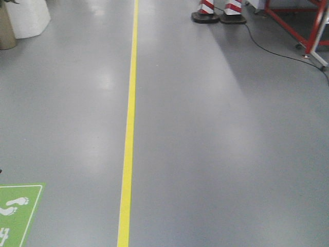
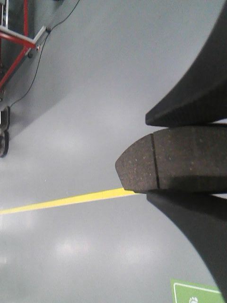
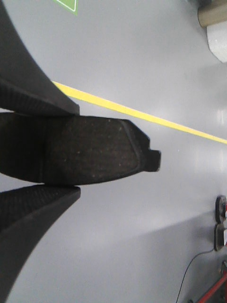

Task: Move and align brake pads A on conveyor
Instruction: 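Drive forward along the yellow floor line carrying both brake pads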

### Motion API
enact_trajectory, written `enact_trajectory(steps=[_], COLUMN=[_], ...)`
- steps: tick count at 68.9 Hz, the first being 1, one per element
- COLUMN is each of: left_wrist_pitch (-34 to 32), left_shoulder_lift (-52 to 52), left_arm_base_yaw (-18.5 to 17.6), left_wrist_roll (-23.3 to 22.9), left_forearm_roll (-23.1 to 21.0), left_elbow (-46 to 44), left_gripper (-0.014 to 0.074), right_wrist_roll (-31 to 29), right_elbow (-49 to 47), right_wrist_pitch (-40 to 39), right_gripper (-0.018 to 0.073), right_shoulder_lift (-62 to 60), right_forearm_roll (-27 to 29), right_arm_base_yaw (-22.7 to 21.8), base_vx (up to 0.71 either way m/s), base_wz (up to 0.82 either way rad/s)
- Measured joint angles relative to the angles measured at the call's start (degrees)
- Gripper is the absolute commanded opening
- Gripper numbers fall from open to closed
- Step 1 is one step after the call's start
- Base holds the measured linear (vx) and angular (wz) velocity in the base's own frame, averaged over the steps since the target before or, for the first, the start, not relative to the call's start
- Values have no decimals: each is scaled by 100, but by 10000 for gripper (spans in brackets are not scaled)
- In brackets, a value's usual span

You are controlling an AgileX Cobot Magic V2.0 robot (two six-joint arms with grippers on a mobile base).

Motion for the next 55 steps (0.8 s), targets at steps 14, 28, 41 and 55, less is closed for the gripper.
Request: enact_trajectory(steps=[14,28,41,55], left_wrist_pitch=[0,0,0,0], left_shoulder_lift=[0,0,0,0], left_arm_base_yaw=[0,0,0,0], left_wrist_roll=[0,0,0,0], left_forearm_roll=[0,0,0,0], left_elbow=[0,0,0,0], left_gripper=[-6,-6,-6,-6], right_wrist_roll=[0,0,0,0], right_elbow=[0,0,0,0], right_wrist_pitch=[11,11,17,17], right_gripper=[-7,-7,-7,-7], right_shoulder_lift=[0,0,0,0], right_forearm_roll=[0,0,0,0], right_arm_base_yaw=[0,0,0,0], base_vx=[25,34,42,46], base_wz=[28,16,-6,-11])
